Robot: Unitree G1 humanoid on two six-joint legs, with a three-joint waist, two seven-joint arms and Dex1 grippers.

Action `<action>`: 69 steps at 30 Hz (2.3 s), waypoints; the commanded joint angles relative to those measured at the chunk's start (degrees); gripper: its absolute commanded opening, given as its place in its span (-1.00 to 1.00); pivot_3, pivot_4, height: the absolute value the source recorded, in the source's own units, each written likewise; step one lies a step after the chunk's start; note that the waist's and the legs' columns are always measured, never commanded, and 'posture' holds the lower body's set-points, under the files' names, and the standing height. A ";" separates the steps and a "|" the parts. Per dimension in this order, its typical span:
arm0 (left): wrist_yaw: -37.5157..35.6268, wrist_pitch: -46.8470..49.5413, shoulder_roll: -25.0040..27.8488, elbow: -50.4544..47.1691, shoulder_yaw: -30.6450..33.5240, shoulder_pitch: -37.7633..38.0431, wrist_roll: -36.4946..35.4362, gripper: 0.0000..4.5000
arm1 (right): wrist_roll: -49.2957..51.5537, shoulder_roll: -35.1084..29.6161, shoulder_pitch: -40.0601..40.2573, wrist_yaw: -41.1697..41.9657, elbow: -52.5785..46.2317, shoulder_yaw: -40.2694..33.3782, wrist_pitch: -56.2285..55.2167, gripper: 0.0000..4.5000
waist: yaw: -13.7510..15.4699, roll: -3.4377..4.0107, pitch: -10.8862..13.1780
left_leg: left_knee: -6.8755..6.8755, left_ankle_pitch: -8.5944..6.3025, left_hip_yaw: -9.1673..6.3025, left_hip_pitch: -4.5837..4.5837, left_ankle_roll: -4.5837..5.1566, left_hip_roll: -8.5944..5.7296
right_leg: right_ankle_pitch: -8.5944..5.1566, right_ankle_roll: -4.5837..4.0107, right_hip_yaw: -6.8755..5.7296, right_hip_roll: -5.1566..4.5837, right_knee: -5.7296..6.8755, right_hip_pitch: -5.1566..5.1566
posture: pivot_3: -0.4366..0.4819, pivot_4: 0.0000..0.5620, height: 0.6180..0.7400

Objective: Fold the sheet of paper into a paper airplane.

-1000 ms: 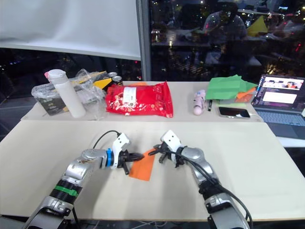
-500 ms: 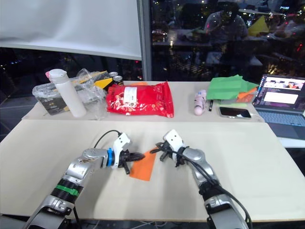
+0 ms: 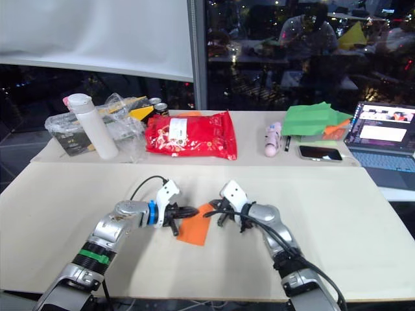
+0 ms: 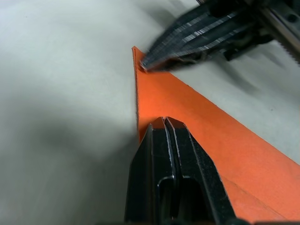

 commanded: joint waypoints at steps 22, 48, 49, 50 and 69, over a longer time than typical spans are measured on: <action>-0.66 1.91 0.14 -0.77 -0.74 1.80 1.12 -1.00 | 1.67 -6.24 19.24 10.36 -21.43 10.56 9.96 -1.00 | 0.02 -0.11 -0.18 | -0.04 -0.02 0.00 0.08 -0.01 0.01 | -0.11 -0.03 -0.01 0.00 -0.02 0.03 | -0.05 -0.47 0.58; -3.28 -1.20 -0.84 5.27 -1.73 -2.28 2.38 -1.00 | 6.29 -5.99 10.07 0.70 -27.75 7.77 21.17 -1.00 | 0.44 -0.17 -0.11 | -0.01 -0.06 -0.02 -0.13 -0.03 -0.02 | -0.18 -0.03 0.01 0.00 -0.10 -0.11 | -0.05 -0.47 0.58; -3.49 -1.31 -0.86 5.53 -1.71 -2.71 2.36 -1.00 | 5.39 -4.84 9.42 -0.42 -25.65 8.33 21.00 -1.00 | 0.49 -0.18 -0.11 | -0.01 -0.06 -0.02 -0.13 -0.02 -0.02 | -0.17 -0.03 0.01 -0.01 -0.08 -0.12 | -0.05 -0.47 0.58; -3.60 -1.43 -0.94 5.91 -1.70 -3.15 2.38 -1.00 | 4.79 -3.92 9.03 -1.48 -24.11 8.56 21.20 -1.00 | 0.54 -0.18 -0.11 | -0.01 -0.06 -0.02 -0.15 -0.02 -0.02 | -0.17 -0.02 0.01 0.00 -0.08 -0.13 | -0.05 -0.47 0.58; -1.56 -16.40 -12.13 33.36 -0.86 -19.14 8.11 -1.00 | 3.10 0.22 10.69 -8.76 -23.15 10.06 28.85 -1.00 | 0.08 -0.16 -0.14 | 0.02 -0.06 -0.03 -0.10 -0.02 -0.03 | -0.15 0.01 0.00 0.03 -0.01 -0.06 | -0.05 -0.47 0.58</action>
